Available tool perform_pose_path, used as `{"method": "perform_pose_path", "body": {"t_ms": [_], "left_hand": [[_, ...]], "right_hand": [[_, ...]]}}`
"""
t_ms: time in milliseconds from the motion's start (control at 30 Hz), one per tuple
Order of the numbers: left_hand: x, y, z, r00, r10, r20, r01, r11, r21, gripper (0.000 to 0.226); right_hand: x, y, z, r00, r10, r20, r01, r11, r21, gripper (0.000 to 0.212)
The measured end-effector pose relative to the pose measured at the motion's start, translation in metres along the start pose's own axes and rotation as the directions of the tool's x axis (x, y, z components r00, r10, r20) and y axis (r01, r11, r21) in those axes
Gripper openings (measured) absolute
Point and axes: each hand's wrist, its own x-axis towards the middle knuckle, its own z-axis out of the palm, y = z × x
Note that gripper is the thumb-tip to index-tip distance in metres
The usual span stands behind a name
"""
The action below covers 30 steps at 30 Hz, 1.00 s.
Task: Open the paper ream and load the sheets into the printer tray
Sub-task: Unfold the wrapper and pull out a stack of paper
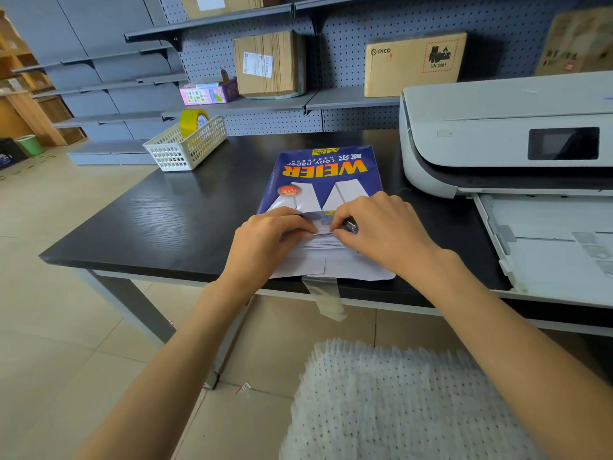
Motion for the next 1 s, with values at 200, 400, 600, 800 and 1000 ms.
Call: {"method": "perform_pose_path", "body": {"t_ms": [200, 400, 600, 800, 1000], "left_hand": [[0.001, 0.002, 0.000, 1.000, -0.004, -0.004, 0.004, 1.000, 0.014, 0.008], [-0.001, 0.005, 0.003, 0.995, 0.060, -0.079, -0.050, 0.991, 0.122, 0.007], [-0.012, 0.006, 0.007, 0.984, 0.122, -0.127, -0.106, 0.986, 0.126, 0.008], [-0.030, 0.010, 0.007, 0.971, 0.137, -0.198, -0.112, 0.985, 0.130, 0.007], [-0.048, 0.020, 0.006, 0.948, 0.194, -0.253, -0.169, 0.979, 0.116, 0.006]], "right_hand": [[-0.001, -0.002, -0.001, 1.000, 0.009, -0.020, -0.009, 1.000, -0.017, 0.019], [-0.008, -0.009, 0.003, 0.999, 0.008, -0.043, -0.010, 0.998, -0.054, 0.015], [-0.013, -0.013, 0.002, 0.996, -0.056, -0.068, 0.046, 0.989, -0.142, 0.016], [-0.023, -0.024, -0.004, 0.987, -0.146, -0.063, 0.134, 0.977, -0.165, 0.013], [-0.041, -0.029, -0.007, 0.976, -0.190, -0.103, 0.171, 0.972, -0.163, 0.006]]}}
